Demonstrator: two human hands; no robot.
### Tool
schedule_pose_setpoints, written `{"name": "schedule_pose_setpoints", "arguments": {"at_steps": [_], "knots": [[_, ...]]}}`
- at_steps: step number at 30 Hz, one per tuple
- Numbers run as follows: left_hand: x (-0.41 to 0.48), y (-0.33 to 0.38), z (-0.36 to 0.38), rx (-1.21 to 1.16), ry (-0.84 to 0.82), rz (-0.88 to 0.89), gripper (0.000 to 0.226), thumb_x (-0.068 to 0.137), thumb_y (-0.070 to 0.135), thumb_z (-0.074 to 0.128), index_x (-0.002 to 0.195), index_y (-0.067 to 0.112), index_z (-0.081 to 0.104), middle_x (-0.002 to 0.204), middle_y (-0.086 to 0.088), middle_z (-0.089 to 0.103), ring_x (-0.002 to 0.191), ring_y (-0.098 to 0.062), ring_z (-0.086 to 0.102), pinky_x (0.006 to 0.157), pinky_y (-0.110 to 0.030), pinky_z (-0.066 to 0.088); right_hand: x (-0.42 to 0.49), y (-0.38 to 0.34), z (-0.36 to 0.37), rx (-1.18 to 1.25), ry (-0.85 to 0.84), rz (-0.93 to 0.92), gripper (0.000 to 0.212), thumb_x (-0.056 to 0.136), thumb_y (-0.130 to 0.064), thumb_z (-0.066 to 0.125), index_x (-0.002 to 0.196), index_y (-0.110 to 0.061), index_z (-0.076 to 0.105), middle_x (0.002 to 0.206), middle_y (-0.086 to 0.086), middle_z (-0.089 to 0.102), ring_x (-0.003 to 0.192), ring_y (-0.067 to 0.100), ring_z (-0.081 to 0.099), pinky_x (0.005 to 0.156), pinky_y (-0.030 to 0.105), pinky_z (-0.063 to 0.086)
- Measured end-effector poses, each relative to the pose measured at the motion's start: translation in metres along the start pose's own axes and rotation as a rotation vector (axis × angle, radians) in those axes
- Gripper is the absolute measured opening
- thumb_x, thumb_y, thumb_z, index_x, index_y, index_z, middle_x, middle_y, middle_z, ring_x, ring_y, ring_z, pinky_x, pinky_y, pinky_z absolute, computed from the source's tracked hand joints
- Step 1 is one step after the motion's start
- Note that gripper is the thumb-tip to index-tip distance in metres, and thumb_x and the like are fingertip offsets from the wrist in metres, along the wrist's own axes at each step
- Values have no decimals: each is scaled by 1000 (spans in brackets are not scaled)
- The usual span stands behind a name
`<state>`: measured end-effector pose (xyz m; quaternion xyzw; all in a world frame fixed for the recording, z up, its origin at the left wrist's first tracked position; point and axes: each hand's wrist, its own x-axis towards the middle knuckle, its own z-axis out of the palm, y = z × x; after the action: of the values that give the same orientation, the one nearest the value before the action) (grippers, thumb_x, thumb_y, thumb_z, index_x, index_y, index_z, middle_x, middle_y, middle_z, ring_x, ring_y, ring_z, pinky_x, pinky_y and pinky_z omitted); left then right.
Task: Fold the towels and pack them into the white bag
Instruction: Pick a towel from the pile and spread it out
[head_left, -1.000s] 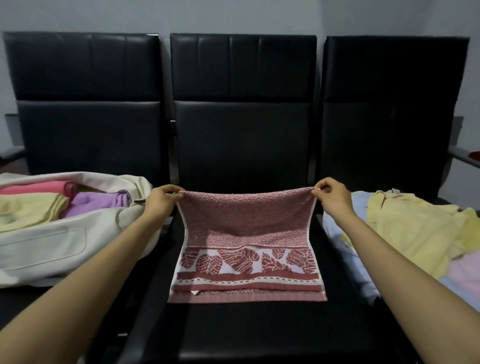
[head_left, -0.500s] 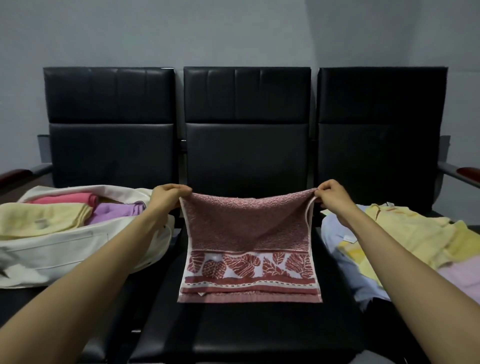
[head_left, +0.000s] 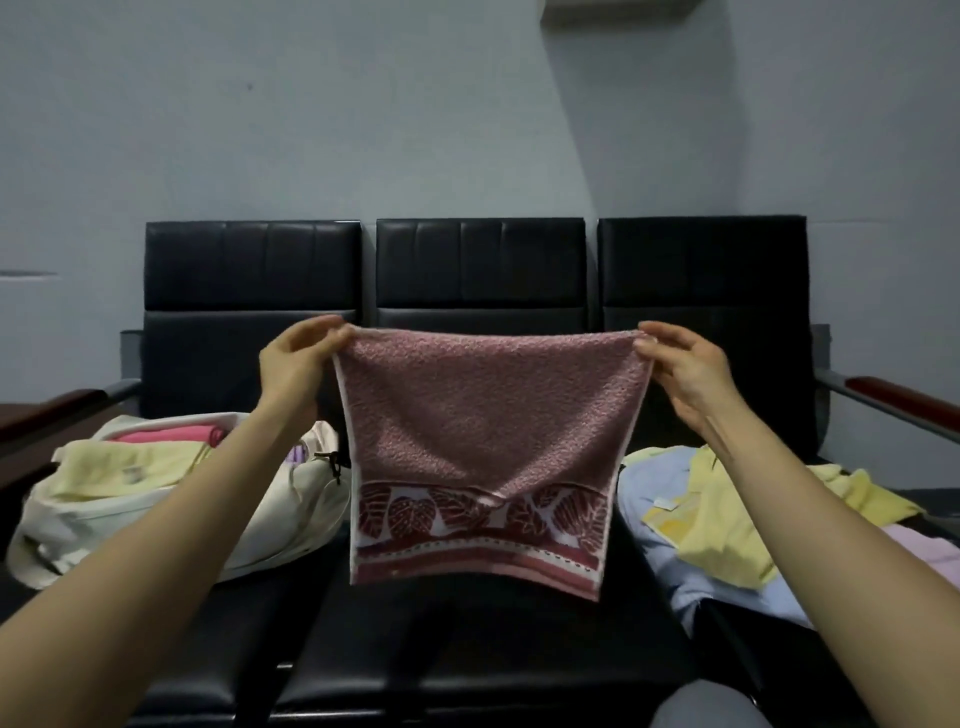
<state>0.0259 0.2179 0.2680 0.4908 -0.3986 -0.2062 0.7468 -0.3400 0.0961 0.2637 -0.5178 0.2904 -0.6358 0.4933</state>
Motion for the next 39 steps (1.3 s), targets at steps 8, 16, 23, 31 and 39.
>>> {"name": "schedule_pose_setpoints", "arguments": {"at_steps": [8, 16, 23, 31, 39], "knots": [[3, 34, 6, 63, 99, 290, 10, 90, 16, 65, 94, 24, 59, 92, 9, 62, 87, -1, 59, 74, -12, 49, -4, -34, 21, -19, 61, -450, 27, 82, 8, 66, 91, -18, 69, 81, -12, 73, 83, 2, 66, 77, 17, 52], [29, 20, 9, 249, -293, -215, 33, 82, -6, 65, 113, 4, 60, 95, -8, 64, 81, -9, 65, 66, -17, 52, 17, 11, 15, -149, 132, -314, 24, 81, 2, 71, 87, -22, 69, 76, -13, 69, 73, -5, 64, 71, 14, 49], [29, -1, 6, 825, -40, 279, 21, 88, 13, 67, 107, 4, 69, 105, -15, 66, 99, -25, 60, 86, -30, 44, 6, 17, 12, -183, 132, -342, 24, 82, 2, 71, 87, -21, 70, 78, -12, 70, 77, -1, 65, 75, 16, 51], [25, 5, -14, 744, -74, 360, 21, 93, 27, 60, 98, 9, 69, 97, -11, 56, 89, -17, 52, 76, -27, 36, -4, 4, 11, -204, 114, -382, 24, 82, -3, 72, 88, -26, 70, 82, -11, 70, 81, 2, 65, 76, 20, 52], [39, -8, 1, 507, -277, -48, 14, 89, 19, 65, 89, 4, 64, 70, -7, 60, 41, -2, 57, 44, -14, 49, 34, 29, 1, -280, 102, -209, 18, 88, -5, 66, 91, -22, 67, 92, -4, 67, 87, 6, 64, 75, 18, 50]]}}
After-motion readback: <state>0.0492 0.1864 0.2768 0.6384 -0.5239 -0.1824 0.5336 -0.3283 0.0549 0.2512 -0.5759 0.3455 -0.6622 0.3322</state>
